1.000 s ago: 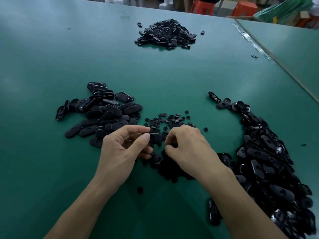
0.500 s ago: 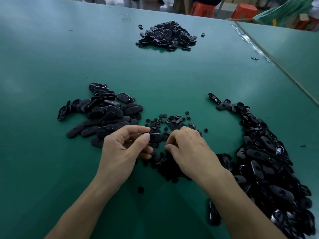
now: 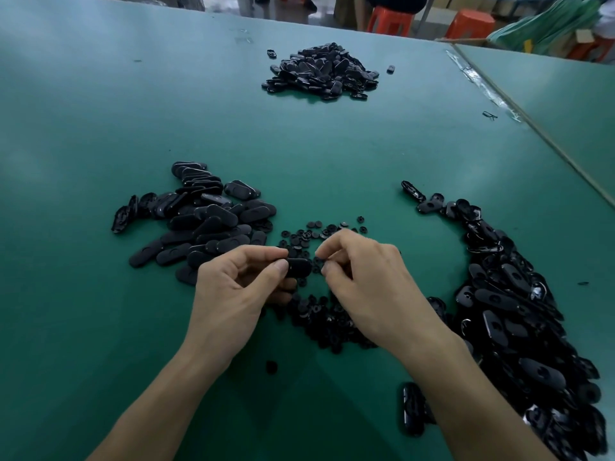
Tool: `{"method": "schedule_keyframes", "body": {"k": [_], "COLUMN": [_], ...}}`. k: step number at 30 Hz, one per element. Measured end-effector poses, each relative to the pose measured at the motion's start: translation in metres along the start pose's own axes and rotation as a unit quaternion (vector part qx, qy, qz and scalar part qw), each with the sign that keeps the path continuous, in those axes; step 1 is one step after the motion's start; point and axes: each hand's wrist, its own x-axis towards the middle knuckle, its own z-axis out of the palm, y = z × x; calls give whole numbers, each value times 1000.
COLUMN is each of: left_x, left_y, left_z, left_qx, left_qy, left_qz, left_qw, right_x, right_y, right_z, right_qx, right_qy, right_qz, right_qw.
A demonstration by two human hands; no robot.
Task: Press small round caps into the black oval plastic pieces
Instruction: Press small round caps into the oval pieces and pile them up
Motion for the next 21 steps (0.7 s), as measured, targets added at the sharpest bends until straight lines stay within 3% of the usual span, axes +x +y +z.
{"method": "schedule_keyframes", "body": {"k": [11,21], "left_x": [-1,-2], "left_y": [0,1], "left_z": [1,0], "left_qx": [-16,-21], "left_qy": [-9,-21], "left_qz": [-8,-4], "left_qw": [1000,1000], "right_x": [-2,-6], "right_y": [1,-3], "right_z": [-4,6], "right_qx": [141,185], "right_qy": [45,34], "right_qz": [-13,4], "right_qw": [989,982]}}
